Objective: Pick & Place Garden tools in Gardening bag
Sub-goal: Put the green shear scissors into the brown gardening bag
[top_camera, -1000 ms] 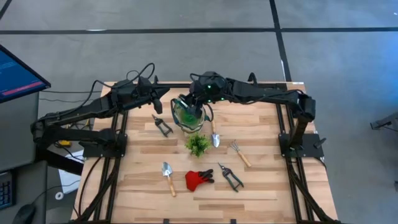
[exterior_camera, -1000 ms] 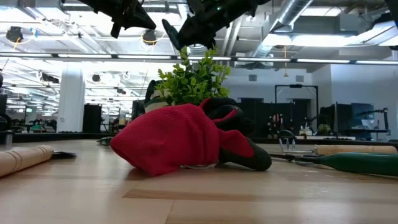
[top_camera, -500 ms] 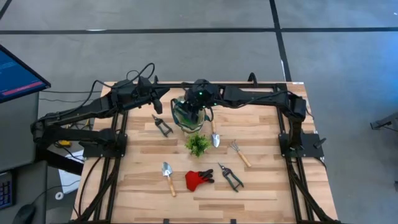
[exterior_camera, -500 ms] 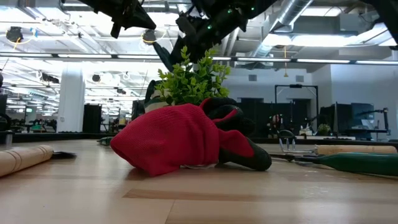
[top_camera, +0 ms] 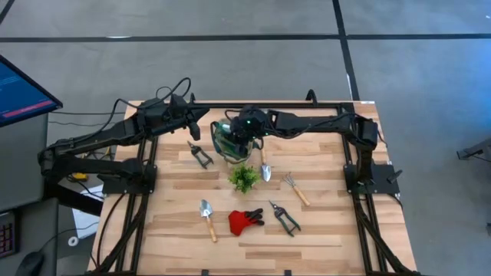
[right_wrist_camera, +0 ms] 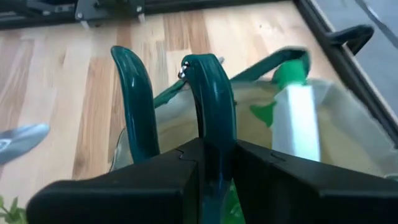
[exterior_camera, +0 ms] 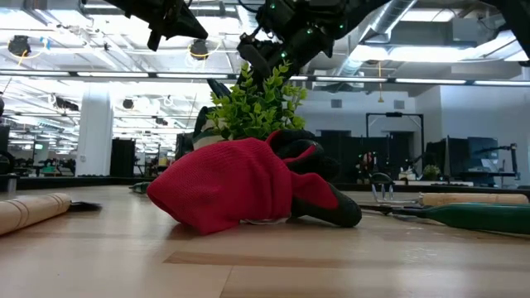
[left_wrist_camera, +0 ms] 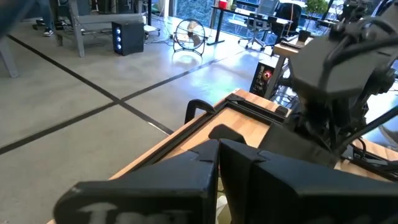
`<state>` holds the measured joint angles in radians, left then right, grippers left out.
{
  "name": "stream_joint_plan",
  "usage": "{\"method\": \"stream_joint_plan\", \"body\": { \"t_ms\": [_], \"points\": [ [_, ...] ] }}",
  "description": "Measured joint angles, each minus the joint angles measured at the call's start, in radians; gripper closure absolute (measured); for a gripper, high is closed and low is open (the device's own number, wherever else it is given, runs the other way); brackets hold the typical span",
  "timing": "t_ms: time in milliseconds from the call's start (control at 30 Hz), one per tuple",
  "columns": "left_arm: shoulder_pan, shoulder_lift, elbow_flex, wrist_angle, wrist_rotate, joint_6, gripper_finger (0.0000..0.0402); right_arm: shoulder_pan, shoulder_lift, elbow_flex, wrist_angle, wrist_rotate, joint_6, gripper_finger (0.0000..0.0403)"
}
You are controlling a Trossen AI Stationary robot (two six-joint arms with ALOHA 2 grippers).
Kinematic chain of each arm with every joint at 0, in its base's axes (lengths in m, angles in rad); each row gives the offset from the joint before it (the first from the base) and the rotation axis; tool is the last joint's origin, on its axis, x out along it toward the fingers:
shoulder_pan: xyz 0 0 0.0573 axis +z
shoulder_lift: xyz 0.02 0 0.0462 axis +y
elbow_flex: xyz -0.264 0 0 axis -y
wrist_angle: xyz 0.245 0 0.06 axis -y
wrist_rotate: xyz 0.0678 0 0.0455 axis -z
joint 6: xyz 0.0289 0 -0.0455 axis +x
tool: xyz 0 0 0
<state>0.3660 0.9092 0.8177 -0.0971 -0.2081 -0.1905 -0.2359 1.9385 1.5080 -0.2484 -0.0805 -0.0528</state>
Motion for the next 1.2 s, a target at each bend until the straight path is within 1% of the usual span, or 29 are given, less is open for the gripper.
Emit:
{"method": "stream_joint_plan", "body": {
  "t_ms": [300,367,433,500,533,567,633,933,1000,1133,1200],
  "points": [
    [0.000,0.000,0.000,0.000,0.000,0.000,0.0400,-0.003,0.003,0.001,0.016,-0.001,-0.009,0.0355],
    [0.000,0.000,0.000,0.000,0.000,0.000,0.0400,-0.003,0.028,0.004,0.035,-0.002,-0.007,0.0355],
    [0.000,0.000,0.000,0.000,0.000,0.000,0.0400,-0.010,0.040,-0.003,-0.002,-0.019,-0.004,0.0355],
    [0.000,0.000,0.000,0.000,0.000,0.000,0.0400,-0.006,0.075,0.006,0.059,-0.025,-0.001,0.0355],
    [0.000,0.000,0.000,0.000,0.000,0.000,0.0400,-0.007,0.079,0.004,0.047,-0.025,0.002,0.0355],
    [-0.001,0.000,0.000,0.000,0.000,0.000,0.0400,-0.008,0.078,-0.001,0.018,-0.025,0.005,0.0355],
    [-0.001,0.000,0.000,-0.001,0.001,0.000,0.0400,-0.009,0.079,0.000,0.039,-0.025,0.008,0.0355],
    [-0.003,0.000,0.000,0.000,0.001,0.001,0.0400,-0.009,0.070,0.002,0.016,-0.025,0.001,0.0351],
    [-0.003,0.000,0.000,0.000,0.001,0.001,0.0400,-0.007,0.070,0.002,0.007,-0.026,0.001,0.0322],
    [-0.003,0.000,0.000,0.000,0.000,0.002,0.0400,-0.006,0.069,0.002,-0.008,-0.025,-0.008,0.0231],
    [-0.003,0.000,0.000,0.000,0.000,0.002,0.0400,-0.006,0.069,0.019,-0.054,-0.026,-0.009,0.0190]
  ]
}}
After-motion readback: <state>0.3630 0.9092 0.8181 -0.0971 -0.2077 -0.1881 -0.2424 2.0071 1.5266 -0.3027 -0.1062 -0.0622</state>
